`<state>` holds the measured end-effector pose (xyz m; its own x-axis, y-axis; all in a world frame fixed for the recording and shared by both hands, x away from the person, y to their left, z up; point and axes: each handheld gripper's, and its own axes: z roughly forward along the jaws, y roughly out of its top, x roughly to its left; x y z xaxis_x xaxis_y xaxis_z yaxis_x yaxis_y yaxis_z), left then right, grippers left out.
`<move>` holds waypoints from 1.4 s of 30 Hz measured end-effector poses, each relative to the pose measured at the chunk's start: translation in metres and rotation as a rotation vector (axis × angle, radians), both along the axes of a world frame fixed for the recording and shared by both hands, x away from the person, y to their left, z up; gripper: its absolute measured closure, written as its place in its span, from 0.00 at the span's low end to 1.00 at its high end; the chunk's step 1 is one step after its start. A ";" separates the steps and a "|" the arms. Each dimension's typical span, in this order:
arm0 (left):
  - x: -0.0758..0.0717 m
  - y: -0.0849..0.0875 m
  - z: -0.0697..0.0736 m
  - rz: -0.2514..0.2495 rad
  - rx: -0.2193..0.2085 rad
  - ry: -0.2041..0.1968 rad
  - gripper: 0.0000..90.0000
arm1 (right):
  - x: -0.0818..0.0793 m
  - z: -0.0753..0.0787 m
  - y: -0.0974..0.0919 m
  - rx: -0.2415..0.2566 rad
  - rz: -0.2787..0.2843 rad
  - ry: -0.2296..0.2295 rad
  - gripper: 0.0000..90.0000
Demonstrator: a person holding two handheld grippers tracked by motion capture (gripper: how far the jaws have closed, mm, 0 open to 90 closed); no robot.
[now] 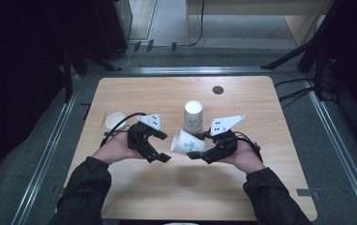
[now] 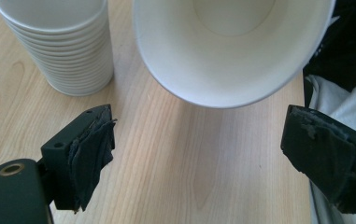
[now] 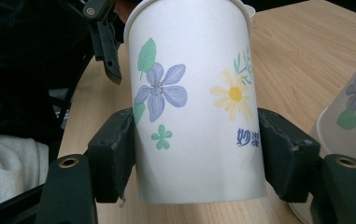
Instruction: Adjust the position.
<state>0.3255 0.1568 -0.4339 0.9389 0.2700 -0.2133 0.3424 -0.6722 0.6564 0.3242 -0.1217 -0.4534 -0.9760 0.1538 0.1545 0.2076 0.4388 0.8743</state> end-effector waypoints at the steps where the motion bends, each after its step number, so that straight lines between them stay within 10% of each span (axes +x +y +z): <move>1: 0.000 0.001 -0.001 0.006 -0.011 -0.002 0.11 | 0.000 0.000 0.000 0.001 0.000 0.002 0.37; 19: -0.001 -0.008 -0.008 0.022 -0.160 0.056 0.14 | 0.001 -0.003 0.006 0.001 0.028 0.016 0.37; 42: -0.003 -0.013 -0.010 0.010 -0.152 0.028 0.23 | 0.000 -0.011 0.018 -0.031 0.064 0.053 0.37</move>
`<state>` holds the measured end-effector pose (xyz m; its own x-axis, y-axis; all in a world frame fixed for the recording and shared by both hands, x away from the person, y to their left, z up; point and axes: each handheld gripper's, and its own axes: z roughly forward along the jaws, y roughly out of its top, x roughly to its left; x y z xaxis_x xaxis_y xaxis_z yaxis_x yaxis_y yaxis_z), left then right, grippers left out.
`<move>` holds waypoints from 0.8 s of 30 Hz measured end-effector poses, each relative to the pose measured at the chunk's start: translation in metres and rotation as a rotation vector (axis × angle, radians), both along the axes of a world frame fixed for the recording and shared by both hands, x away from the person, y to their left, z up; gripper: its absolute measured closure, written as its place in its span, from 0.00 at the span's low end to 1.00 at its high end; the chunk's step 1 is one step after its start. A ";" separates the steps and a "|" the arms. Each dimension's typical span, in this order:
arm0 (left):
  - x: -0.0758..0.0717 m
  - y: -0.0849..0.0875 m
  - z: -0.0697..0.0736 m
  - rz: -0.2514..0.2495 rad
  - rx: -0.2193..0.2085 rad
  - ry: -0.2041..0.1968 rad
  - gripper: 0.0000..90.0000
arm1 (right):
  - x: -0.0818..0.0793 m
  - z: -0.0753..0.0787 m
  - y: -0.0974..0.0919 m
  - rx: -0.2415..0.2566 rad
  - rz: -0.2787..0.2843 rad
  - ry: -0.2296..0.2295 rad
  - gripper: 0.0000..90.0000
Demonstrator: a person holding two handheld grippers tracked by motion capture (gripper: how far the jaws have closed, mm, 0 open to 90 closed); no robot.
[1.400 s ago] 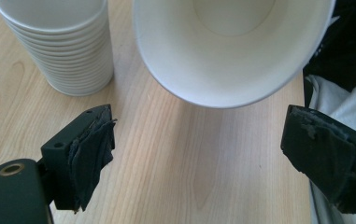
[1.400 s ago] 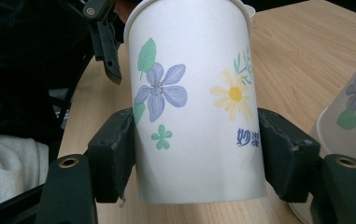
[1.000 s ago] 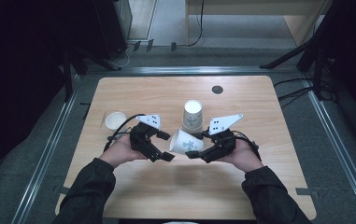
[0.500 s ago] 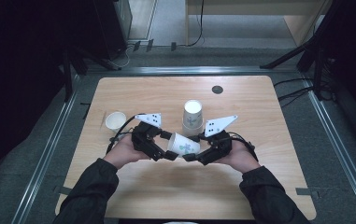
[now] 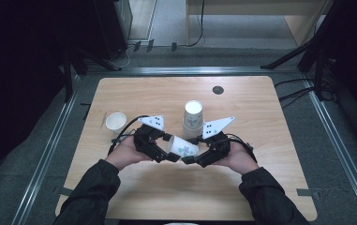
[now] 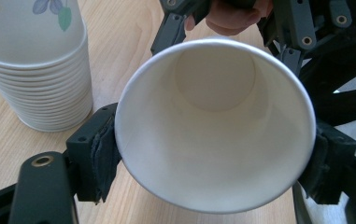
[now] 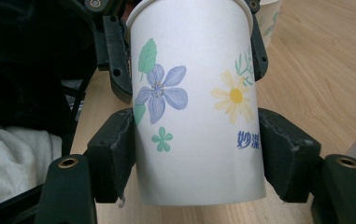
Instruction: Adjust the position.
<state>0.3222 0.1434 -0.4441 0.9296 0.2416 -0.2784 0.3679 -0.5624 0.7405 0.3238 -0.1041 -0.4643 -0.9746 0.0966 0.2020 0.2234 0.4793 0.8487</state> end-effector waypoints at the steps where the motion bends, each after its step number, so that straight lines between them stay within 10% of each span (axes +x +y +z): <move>1: 0.000 0.000 0.000 -0.001 0.001 0.001 0.23 | 0.000 0.000 0.000 0.000 0.003 0.010 0.37; 24: 0.005 0.017 0.026 0.009 0.030 -0.033 0.25 | 0.002 -0.004 -0.005 -0.052 -0.043 0.009 0.29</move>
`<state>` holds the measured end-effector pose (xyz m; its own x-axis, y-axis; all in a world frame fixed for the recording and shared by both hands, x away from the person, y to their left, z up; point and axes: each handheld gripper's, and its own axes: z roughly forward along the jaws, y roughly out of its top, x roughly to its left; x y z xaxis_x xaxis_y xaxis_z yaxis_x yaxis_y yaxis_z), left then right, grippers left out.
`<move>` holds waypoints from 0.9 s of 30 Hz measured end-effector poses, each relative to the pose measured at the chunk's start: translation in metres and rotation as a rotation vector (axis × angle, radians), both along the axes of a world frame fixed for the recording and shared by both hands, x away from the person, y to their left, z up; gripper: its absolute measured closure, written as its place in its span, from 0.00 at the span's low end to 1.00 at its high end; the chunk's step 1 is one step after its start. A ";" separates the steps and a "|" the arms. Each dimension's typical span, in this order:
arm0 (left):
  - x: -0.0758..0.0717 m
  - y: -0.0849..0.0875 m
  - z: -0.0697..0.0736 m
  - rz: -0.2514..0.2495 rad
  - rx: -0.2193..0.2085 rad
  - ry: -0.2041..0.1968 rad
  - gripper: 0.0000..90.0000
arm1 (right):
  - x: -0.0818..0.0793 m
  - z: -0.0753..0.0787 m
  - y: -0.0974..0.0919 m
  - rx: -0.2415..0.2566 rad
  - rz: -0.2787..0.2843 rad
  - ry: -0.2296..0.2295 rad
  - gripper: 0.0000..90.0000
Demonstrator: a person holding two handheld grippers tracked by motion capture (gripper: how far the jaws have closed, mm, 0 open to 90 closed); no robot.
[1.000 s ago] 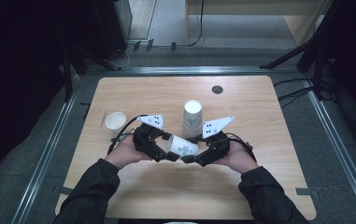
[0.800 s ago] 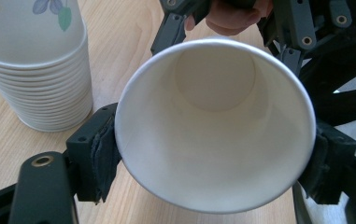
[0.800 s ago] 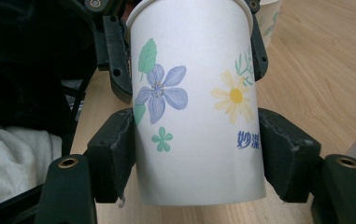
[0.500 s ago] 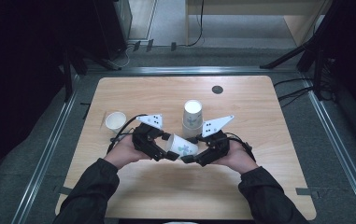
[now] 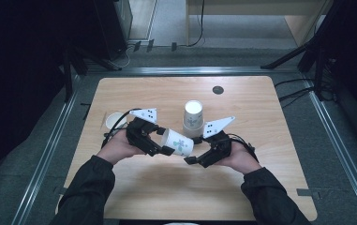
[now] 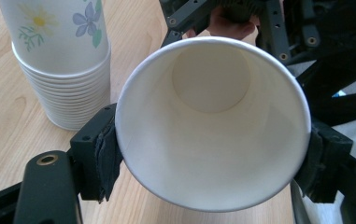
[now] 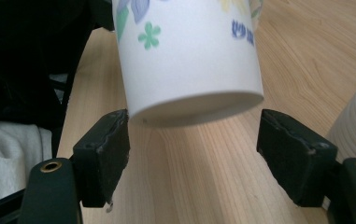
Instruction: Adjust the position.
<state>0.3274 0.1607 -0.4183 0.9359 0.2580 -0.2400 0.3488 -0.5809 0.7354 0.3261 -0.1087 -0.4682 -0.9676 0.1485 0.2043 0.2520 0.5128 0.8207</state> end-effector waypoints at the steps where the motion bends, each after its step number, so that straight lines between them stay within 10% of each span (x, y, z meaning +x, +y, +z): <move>1: 0.000 0.000 0.002 0.001 0.014 -0.007 0.25 | 0.000 0.000 -0.001 -0.001 -0.005 -0.003 0.29; 12: 0.001 -0.012 0.013 -0.043 0.183 -0.055 0.25 | -0.002 -0.004 -0.001 -0.017 -0.013 -0.003 0.27; 27: 0.001 -0.038 -0.012 -0.110 0.399 -0.032 0.25 | -0.004 -0.018 0.011 -0.067 0.007 0.007 0.26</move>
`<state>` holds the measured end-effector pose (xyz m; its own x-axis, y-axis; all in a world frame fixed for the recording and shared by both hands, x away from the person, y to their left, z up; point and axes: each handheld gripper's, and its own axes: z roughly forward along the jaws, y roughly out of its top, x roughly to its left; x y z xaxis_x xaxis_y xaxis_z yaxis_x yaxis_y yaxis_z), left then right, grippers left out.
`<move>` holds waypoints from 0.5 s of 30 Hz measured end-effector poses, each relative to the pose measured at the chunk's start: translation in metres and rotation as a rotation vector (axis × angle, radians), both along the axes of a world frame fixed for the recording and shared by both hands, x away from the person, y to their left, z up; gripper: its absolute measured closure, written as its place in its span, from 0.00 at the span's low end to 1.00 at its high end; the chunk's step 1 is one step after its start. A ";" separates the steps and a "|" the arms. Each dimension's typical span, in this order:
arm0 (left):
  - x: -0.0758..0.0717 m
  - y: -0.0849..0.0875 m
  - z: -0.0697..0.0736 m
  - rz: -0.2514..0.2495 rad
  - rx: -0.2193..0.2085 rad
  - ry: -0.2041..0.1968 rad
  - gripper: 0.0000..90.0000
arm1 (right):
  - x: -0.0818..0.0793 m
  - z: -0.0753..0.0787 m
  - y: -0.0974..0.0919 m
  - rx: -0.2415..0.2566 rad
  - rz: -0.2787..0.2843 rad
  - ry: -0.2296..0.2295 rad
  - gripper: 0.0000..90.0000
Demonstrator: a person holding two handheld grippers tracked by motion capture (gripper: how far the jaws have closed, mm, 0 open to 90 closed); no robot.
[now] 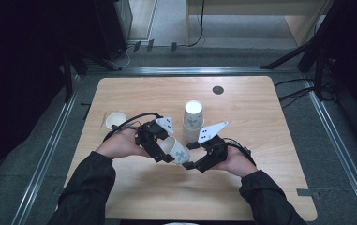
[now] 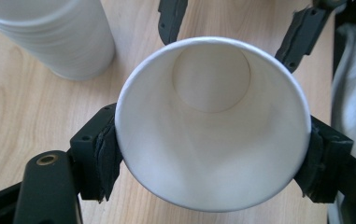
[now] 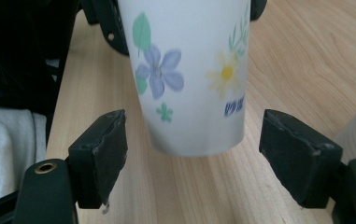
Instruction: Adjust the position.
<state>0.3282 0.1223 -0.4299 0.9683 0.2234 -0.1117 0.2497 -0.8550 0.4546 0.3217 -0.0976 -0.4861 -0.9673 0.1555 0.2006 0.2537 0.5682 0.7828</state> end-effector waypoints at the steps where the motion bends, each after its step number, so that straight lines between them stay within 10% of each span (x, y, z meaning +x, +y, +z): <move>1: -0.001 -0.002 -0.002 -0.007 0.006 0.001 0.25 | 0.000 -0.001 0.001 -0.004 0.001 0.002 0.26; 15: -0.003 -0.013 -0.003 -0.025 -0.006 -0.004 0.25 | -0.003 -0.007 0.012 -0.010 0.027 -0.003 0.34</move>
